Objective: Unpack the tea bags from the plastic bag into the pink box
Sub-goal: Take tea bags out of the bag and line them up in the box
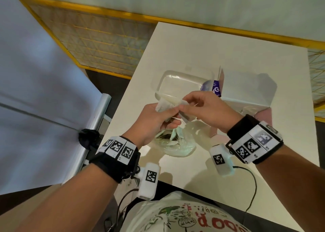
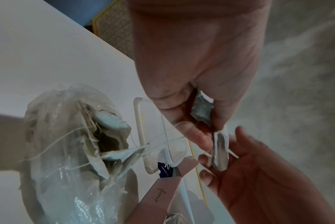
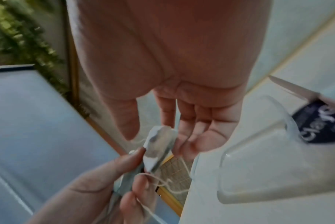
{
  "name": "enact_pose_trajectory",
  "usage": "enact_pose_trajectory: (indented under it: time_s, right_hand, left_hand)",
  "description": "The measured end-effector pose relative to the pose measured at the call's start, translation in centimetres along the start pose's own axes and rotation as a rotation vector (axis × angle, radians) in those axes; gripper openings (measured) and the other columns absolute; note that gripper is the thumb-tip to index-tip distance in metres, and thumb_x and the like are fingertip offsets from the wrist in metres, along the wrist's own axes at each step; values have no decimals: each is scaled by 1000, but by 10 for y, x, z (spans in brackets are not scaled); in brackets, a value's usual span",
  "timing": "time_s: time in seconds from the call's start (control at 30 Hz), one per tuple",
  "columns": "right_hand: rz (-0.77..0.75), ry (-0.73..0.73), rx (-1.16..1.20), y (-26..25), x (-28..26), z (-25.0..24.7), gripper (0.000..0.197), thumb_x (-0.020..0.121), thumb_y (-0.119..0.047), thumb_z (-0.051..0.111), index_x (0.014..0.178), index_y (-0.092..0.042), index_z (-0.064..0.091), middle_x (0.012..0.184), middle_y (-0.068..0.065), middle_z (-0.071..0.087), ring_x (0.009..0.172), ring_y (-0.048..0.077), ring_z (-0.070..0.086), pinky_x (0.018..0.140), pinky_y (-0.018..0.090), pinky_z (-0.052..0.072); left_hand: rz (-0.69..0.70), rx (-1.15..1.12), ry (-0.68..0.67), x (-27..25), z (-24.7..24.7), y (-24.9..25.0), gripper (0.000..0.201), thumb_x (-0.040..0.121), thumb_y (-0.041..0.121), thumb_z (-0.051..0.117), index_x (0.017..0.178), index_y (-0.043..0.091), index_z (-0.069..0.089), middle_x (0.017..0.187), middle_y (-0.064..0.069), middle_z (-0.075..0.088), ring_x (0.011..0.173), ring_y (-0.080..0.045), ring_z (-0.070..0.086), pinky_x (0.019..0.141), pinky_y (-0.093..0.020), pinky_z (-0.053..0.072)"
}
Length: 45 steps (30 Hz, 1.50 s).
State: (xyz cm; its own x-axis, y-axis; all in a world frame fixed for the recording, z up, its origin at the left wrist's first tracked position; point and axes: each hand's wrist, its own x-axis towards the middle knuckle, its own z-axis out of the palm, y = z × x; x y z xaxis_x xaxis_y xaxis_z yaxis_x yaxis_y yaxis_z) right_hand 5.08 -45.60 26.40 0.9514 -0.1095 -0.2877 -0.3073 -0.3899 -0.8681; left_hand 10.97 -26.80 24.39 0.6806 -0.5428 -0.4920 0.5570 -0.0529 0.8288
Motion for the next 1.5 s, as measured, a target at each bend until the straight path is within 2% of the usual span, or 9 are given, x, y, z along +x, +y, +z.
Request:
enact_pose_trajectory:
  time_s: [0.2, 0.33, 0.57, 0.77, 0.87, 1.07, 1.27, 1.37, 1.5]
  right_hand:
    - [-97, 176, -3, -7, 4, -1, 5, 86, -18, 76, 90, -16, 75, 87, 8, 73, 83, 26, 67, 81, 39, 55]
    - [-46, 114, 187, -1, -5, -9, 6, 85, -10, 76, 89, -13, 74, 82, 3, 72, 74, 16, 63, 69, 33, 52]
    - [17, -271, -243, 26, -11, 34, 9, 80, -28, 80, 87, -25, 75, 130, -14, 61, 123, 5, 53, 110, 34, 37]
    - [10, -143, -134, 39, -4, 62, 6, 81, -23, 80, 86, -20, 77, 88, -6, 74, 82, 7, 67, 88, 34, 54]
    - [-3, -72, -28, 36, -5, 54, 7, 82, -16, 80, 85, -14, 75, 87, -1, 74, 83, 13, 69, 86, 33, 56]
    - [-76, -38, -158, 36, 4, 65, 12, 76, -21, 84, 81, -26, 73, 144, -5, 53, 132, 8, 47, 113, 31, 32]
    - [-73, 122, -38, 21, 26, 79, 8, 78, -15, 77, 84, -15, 72, 82, -1, 73, 82, 21, 68, 82, 44, 55]
    - [-59, 152, 19, 17, 21, 69, 14, 78, -6, 78, 86, -14, 69, 82, -4, 66, 76, 15, 61, 79, 33, 53]
    - [9, 146, 302, 14, 5, 47, 42, 82, -3, 77, 117, -20, 62, 77, 5, 55, 65, 13, 54, 64, 26, 52]
  left_hand:
    - [-60, -90, -56, 0, 0, 11, 27, 104, 11, 49, 106, -9, 68, 88, -21, 71, 76, -27, 71, 73, -31, 62]
    - [-108, -185, -65, -2, -5, 20, 27, 103, 15, 46, 93, -1, 66, 80, -15, 65, 66, -23, 64, 60, -27, 56]
    - [-119, -270, -119, -5, -4, 28, 26, 99, 17, 47, 85, 3, 63, 73, -10, 60, 61, -20, 56, 58, -25, 49]
    - [-66, -336, -101, -3, -10, 39, 26, 98, 18, 43, 82, 6, 60, 74, -9, 57, 62, -19, 51, 53, -24, 46]
    - [-57, -350, -76, 1, -20, 41, 26, 99, 17, 42, 80, 8, 57, 74, -9, 54, 63, -18, 49, 55, -23, 43]
    - [-129, -401, -164, 3, -23, 34, 22, 95, 20, 45, 80, 9, 55, 69, -6, 53, 60, -16, 47, 57, -23, 39]
    - [-95, -436, -173, 8, -21, 43, 17, 88, 21, 50, 78, 8, 54, 71, -8, 53, 61, -17, 47, 57, -23, 39]
    - [-58, -427, -121, 16, -30, 49, 22, 93, 26, 51, 77, 11, 54, 75, -7, 53, 64, -17, 48, 57, -22, 39]
    - [-39, -334, -15, 26, -39, 46, 19, 95, 24, 58, 81, 12, 55, 81, -6, 57, 69, -15, 53, 58, -21, 37]
